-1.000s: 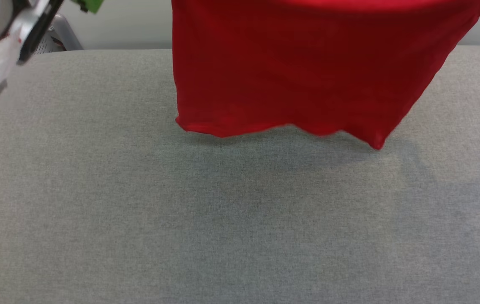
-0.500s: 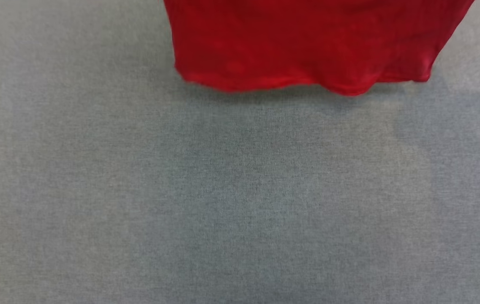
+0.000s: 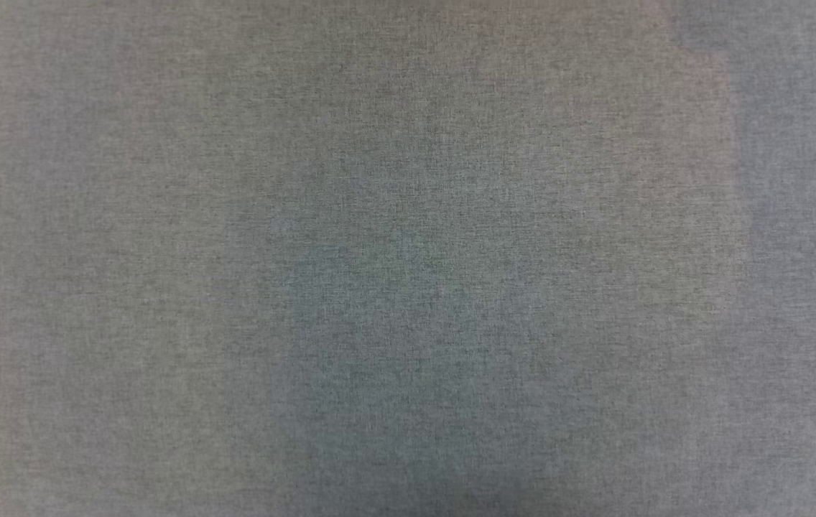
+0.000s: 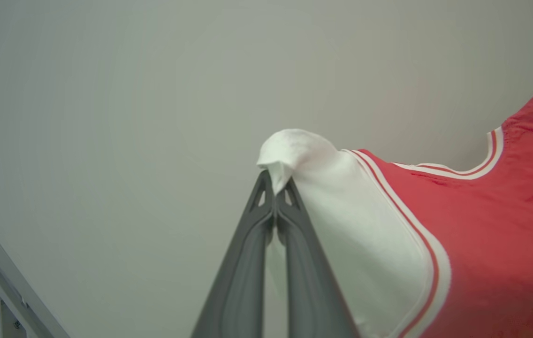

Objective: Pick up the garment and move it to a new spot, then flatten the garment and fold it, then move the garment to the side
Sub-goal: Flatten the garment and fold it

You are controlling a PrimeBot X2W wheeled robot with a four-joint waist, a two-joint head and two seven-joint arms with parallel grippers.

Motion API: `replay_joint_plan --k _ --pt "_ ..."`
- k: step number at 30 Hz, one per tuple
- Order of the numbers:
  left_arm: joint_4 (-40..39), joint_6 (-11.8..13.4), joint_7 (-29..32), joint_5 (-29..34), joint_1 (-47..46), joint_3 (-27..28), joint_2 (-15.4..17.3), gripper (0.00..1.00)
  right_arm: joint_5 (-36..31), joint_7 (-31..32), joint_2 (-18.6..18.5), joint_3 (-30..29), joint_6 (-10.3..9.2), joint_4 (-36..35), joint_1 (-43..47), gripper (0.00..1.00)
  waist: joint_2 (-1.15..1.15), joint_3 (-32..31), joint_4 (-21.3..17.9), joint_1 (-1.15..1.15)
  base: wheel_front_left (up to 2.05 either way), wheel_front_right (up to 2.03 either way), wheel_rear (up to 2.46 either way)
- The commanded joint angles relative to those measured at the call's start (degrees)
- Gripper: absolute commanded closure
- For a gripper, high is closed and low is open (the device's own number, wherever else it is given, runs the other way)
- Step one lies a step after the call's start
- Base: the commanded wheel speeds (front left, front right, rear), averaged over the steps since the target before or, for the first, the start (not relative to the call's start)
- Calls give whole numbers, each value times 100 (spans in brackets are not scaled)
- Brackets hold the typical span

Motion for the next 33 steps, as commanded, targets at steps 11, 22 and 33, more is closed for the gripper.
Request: replay_joint_plan --k 11,22,33 --pt "697 -219 -420 -93 670 39 -142 100 595 -729 355 718 -4 735 543 100 0 -61 -88 -1 0 0 0" --pt "-203 49 -491 16 2798 594 6 100 1509 -1182 198 1476 -4 330 2142 100 0 -649 -80 -1 0 0 0" --pt "-1798 574 -492 209 6276 1517 294 100 2398 -1497 -290 2172 -4 -410 4521 100 0 -1577 -164 -1 0 0 0"
